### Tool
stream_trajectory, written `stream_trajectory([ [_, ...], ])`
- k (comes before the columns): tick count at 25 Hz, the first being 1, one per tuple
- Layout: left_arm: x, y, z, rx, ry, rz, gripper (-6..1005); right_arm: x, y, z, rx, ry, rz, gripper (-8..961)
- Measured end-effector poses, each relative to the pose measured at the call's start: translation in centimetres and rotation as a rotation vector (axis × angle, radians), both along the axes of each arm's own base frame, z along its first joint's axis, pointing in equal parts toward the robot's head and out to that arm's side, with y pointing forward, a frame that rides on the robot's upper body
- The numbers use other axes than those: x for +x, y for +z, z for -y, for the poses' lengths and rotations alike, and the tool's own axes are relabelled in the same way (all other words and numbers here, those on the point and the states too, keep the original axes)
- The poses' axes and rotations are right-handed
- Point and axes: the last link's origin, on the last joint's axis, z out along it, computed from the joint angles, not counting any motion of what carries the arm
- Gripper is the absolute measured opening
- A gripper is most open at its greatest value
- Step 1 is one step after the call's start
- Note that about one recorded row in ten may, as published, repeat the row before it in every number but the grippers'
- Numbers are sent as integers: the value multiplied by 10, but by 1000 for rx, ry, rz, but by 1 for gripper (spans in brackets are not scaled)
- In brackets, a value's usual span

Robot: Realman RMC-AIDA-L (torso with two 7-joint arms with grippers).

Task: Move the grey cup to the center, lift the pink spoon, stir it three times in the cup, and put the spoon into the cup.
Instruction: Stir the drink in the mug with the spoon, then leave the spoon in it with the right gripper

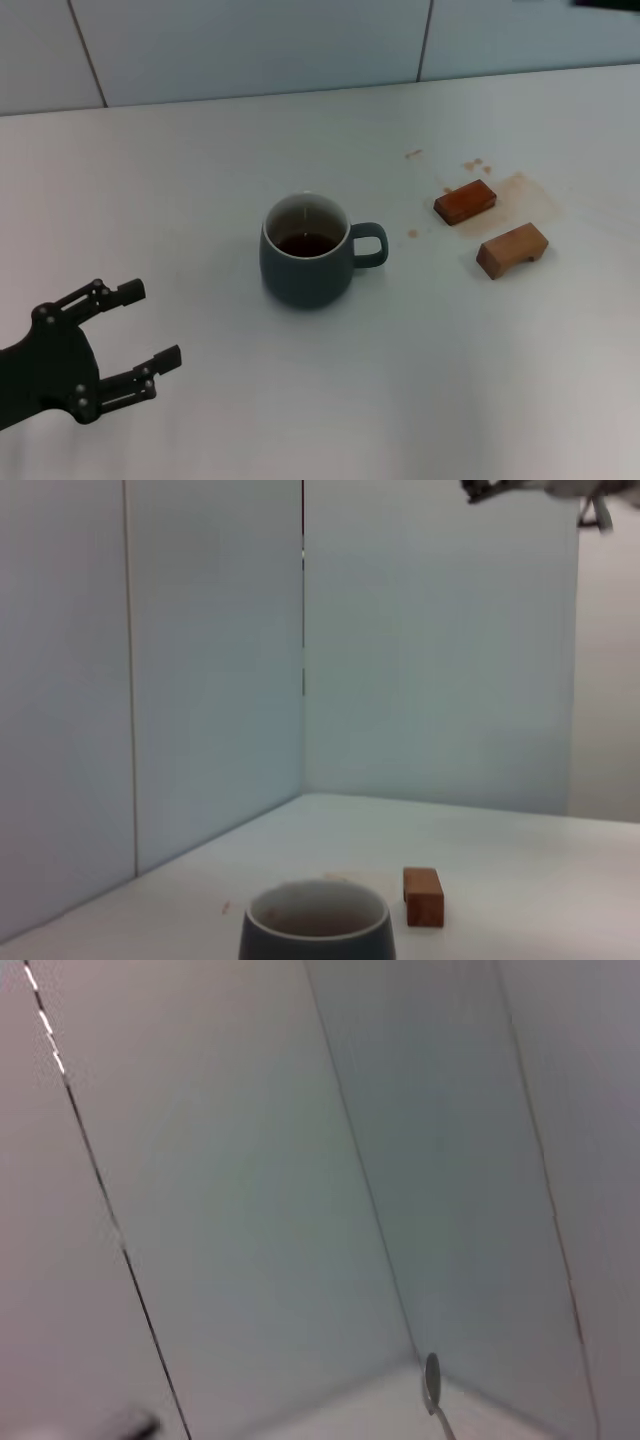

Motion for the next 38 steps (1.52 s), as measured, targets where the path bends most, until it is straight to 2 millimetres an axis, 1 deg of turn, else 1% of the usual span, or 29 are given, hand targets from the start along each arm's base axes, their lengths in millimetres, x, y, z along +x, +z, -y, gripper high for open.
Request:
stream_trajectory([
  [4, 0, -1, -1, -3, -3, -8, 832, -32, -14, -18, -52, -88, 216, 114],
  [7, 2, -2, -3, -4, -6, -7, 832, -55, -31, -37, -93, -162, 383, 113],
  [12, 3, -2, -4, -6, -9, -6, 832, -73, -63, -62, -187, -238, 590, 113],
  [15, 3, -2, -4, -6, -9, -6, 832, -81, -80, -71, -242, -249, 664, 113],
  [17, 3, -2, -4, -6, -9, -4, 832, -85, -91, -76, -259, -243, 694, 113],
  [21, 4, -3, -4, -3, -12, -3, 832, -86, -113, -81, -281, -235, 750, 112],
  [27, 4, -3, -4, -4, -9, -4, 832, -83, -149, -84, -310, -224, 827, 113],
  [31, 4, -3, -5, -5, -8, -2, 832, -80, -170, -85, -316, -216, 886, 114],
  [35, 5, -5, -4, -3, -10, -2, 832, -81, -183, -84, -313, -193, 933, 114],
  [38, 5, -5, -4, -4, -11, -1, 832, -87, -187, -83, -311, -173, 942, 113],
])
